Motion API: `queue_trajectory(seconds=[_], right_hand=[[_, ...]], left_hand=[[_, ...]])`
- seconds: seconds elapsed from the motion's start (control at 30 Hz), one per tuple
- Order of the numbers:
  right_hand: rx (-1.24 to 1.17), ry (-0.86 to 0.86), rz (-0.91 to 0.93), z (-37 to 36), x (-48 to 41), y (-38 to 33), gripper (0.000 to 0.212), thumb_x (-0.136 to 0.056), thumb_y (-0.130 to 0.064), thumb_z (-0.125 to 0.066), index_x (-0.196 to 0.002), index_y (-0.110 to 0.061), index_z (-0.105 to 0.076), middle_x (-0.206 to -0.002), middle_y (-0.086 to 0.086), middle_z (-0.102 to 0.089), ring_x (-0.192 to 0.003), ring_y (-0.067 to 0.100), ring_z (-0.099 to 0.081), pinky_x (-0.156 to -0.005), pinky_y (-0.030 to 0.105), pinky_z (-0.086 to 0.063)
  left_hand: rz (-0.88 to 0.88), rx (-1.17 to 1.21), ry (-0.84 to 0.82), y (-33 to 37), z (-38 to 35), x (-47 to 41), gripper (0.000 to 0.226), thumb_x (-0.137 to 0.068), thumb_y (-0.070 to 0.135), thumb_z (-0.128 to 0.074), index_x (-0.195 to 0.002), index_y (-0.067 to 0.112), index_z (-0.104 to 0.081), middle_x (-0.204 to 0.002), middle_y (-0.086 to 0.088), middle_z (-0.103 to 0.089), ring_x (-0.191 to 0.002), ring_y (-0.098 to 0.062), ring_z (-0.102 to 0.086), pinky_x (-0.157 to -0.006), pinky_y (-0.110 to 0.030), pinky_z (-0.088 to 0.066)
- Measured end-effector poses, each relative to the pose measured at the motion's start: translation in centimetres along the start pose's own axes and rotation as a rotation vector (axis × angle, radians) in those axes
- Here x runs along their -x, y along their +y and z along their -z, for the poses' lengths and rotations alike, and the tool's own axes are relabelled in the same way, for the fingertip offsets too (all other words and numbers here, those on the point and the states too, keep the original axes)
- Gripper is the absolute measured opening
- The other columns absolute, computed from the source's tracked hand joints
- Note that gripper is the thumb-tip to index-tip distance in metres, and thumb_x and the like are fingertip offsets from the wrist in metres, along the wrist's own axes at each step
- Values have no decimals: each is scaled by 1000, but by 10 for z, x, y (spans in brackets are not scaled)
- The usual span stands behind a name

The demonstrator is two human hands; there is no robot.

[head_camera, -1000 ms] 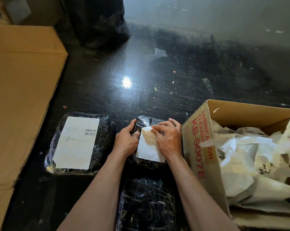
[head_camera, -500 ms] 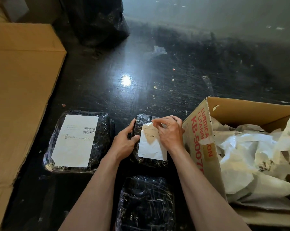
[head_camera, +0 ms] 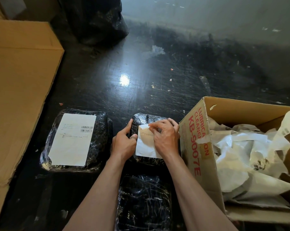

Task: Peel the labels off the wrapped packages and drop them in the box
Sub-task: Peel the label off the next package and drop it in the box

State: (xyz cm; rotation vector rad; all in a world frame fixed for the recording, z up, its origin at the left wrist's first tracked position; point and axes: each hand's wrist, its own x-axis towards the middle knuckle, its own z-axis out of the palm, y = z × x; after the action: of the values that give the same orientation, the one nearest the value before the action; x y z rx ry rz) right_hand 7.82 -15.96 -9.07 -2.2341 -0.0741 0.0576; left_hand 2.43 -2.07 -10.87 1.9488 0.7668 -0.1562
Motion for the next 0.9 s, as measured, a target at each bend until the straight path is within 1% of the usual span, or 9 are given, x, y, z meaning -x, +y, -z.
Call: queue_trajectory(seconds=[0.2, 0.3, 0.4, 0.47, 0.53, 0.6, 0.67, 0.8, 0.9], right_hand=[[-38, 54, -57, -6, 12, 2, 8, -87, -24, -78, -92, -30, -81, -92, -20, -63, -124, 12, -38, -109, 50, -34], [-36, 114, -67, -8, 22, -1, 7, -87, -26, -79, -92, -31, -81, -89, -22, -59, -121, 13, -41, -108, 50, -36], [-9, 170, -26, -5, 20, 0, 8, -83, -25, -82, -87, -32, -81, -89, -20, -57, -118, 14, -45, -105, 50, -39], [6, 161, -28, -9, 18, 5, 5, -83, -29, -82, -87, -32, -81, -93, -17, -61, -118, 8, -43, -106, 44, -37], [-64, 174, -76, -15, 18, 13, 12, -79, -31, -85, -90, -27, -81, -104, -3, -67, -116, -9, -40, -105, 25, -34], [-95, 182, -57, -17, 21, 18, 15, -78, -30, -86, -91, -23, -81, -104, 2, -69, -113, -14, -38, -100, 13, -31], [-36, 163, 0, -12, 23, 18, 8, -82, -30, -83, -90, -28, -82, -98, -6, -68, -116, -5, -38, -103, 23, -33], [41, 191, 112, 3, 28, 13, 5, -83, -30, -81, -88, -30, -82, -90, -11, -68, -115, -9, -35, -101, 30, -31], [111, 135, 132, 12, 31, 3, 11, -85, -29, -80, -91, -38, -80, -89, -16, -67, -116, 10, -38, -100, 38, -27]], left_hand=[[30, 26, 26, 4, -2, 1, 65, -90, 25, -65, -145, 53, -44, -122, -2, -72, -98, -16, -66, -83, -21, -41], [47, 40, 26, 7, 0, 5, 63, -91, 24, -65, -145, 51, -45, -88, 12, -70, -70, 1, -53, -78, -20, -37], [40, 44, 19, 9, 2, 6, 63, -91, 25, -65, -144, 52, -45, -73, 18, -60, -63, 8, -45, -75, -19, -38], [34, 49, 18, 9, 2, 6, 63, -91, 25, -65, -144, 52, -45, -66, 23, -52, -60, 7, -46, -64, -19, -39], [29, 51, 22, 9, 3, 7, 62, -91, 24, -65, -144, 51, -46, -64, 23, -50, -58, 5, -45, -58, -13, -37], [24, 51, 24, 9, 3, 7, 62, -92, 23, -65, -144, 50, -46, -64, 23, -49, -58, 6, -44, -64, -19, -38], [28, 61, 21, 9, 3, 6, 62, -91, 24, -65, -145, 50, -46, -66, 23, -50, -59, 7, -44, -72, -19, -37], [18, 50, 15, 6, 4, 5, 62, -92, 26, -66, -145, 52, -45, -65, 22, -50, -56, 6, -42, -57, -12, -37], [-3, 73, -11, 0, 2, 1, 63, -91, 27, -67, -145, 51, -45, -106, 10, -74, -88, -4, -63, -79, -17, -42]])
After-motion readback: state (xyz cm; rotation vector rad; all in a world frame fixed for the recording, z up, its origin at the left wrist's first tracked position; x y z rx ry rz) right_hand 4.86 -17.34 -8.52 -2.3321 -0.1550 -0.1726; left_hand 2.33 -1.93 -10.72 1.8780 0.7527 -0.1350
